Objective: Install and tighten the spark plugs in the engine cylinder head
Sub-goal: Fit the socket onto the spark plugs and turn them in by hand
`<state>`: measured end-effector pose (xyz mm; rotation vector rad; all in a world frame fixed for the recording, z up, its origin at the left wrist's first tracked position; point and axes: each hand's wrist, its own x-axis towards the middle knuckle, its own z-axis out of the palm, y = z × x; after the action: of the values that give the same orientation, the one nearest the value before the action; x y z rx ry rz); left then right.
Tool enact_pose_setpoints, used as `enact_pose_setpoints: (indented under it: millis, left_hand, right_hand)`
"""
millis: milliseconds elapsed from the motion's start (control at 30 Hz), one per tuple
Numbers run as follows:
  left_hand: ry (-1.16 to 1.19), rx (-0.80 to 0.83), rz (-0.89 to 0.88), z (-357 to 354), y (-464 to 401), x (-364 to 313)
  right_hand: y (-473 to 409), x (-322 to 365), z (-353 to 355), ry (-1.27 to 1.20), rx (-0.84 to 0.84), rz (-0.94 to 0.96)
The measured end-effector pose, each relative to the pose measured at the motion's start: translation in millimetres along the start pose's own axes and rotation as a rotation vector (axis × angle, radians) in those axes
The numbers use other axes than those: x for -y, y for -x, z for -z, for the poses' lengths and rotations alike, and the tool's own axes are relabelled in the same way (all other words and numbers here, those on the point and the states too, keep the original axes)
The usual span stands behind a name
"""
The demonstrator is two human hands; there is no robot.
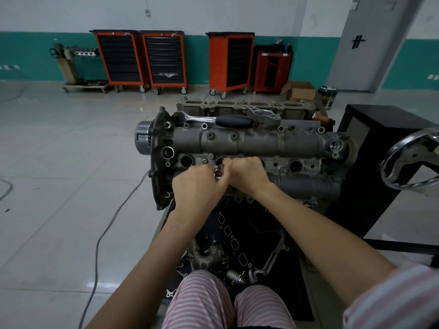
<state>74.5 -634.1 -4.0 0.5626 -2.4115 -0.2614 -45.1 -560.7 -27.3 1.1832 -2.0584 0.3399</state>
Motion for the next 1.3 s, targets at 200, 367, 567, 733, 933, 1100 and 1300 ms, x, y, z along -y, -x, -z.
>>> enact_pose_setpoints:
  millis: [200,367,567,733,933,1100,1300]
  left_hand:
    - [-0.077,0.023,-0.011,-3,-3,3]
    - [-0.06,0.043,-0.091,-3,-1,3]
    - [-0.05,0.062,-0.038,0,0,3]
    - [-0.051,0.015,-0.006,0,1,0]
    - [-0.08,0.004,-0.086,-2,1,2]
    - [-0.096,0.021,-0.069,4,2,0]
    - [-0.045,0.044,0.055,8,2,-3]
  right_hand:
    - [0,0,1,-0.146,-0.02,-0.028]
    - [-1,-4,-4,-0.031,0.157,-0.041]
    - [1,1,2,-0.038,0.032,-0.016]
    - [0,1,0,-0.068,-0.012,-0.027]
    - [-1,0,-1,-0.085,0.07,-0.063]
    - [0,1,-1,-0.045,0.022,-0.017]
    - [1,0,-4,-0.059,-0.066,-0.012]
